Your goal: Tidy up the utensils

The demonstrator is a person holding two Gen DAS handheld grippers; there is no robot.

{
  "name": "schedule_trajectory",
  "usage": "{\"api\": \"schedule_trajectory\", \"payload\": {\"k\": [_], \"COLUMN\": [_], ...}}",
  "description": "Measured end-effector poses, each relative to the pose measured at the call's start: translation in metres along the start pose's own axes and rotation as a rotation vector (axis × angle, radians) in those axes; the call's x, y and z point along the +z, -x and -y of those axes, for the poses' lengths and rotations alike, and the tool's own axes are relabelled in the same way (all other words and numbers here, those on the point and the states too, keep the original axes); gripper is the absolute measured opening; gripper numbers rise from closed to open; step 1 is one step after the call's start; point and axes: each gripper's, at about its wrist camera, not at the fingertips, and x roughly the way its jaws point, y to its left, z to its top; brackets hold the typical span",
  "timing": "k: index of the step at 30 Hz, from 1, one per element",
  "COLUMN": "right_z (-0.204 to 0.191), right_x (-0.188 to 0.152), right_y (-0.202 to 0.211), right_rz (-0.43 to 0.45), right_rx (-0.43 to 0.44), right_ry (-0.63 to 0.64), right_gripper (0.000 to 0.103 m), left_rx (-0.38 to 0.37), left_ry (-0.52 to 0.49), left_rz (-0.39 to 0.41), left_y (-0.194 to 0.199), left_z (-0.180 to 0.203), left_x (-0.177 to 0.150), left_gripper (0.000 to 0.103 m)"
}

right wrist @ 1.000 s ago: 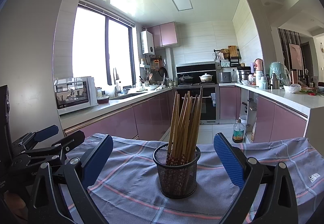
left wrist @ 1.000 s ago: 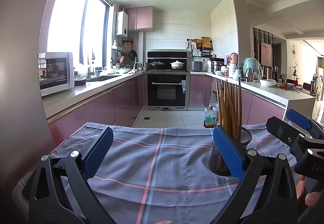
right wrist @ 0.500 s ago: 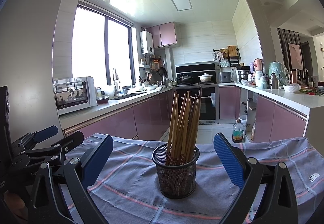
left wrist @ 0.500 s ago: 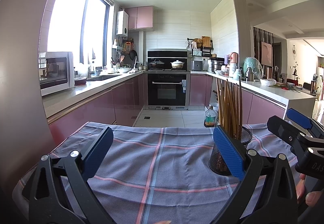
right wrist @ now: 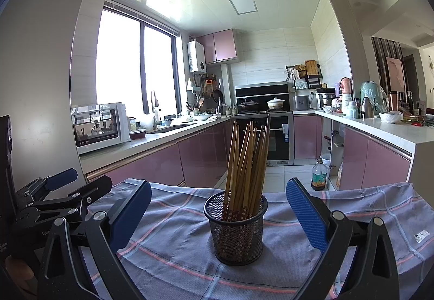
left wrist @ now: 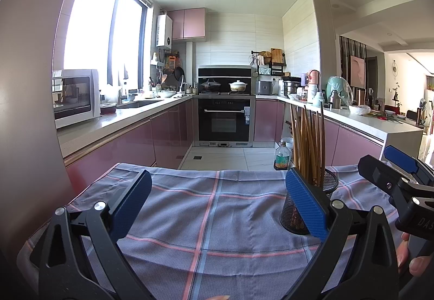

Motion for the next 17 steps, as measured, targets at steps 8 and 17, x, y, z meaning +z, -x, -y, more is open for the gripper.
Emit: {"api": "schedule_trajectory", "payload": {"k": [8, 17], "right_z": [0.0, 0.033], "right_x": [-0.001, -0.014], "right_y": [-0.001, -0.017], "right_rz": [-0.004, -0.161], "right_rx": [0.001, -0.124], "right_ry": [0.002, 0.021], "right_gripper": [0.096, 0.096], "left_rx": [0.012, 0.031], "left_ry": [-0.012, -0.015], "left_rz": [0.005, -0.17], "left_y": [0.001, -0.03], "left_z": [0.001, -0.013], "left_x": [-0.005, -0.019], "left_gripper": [0.097, 0.097]}}
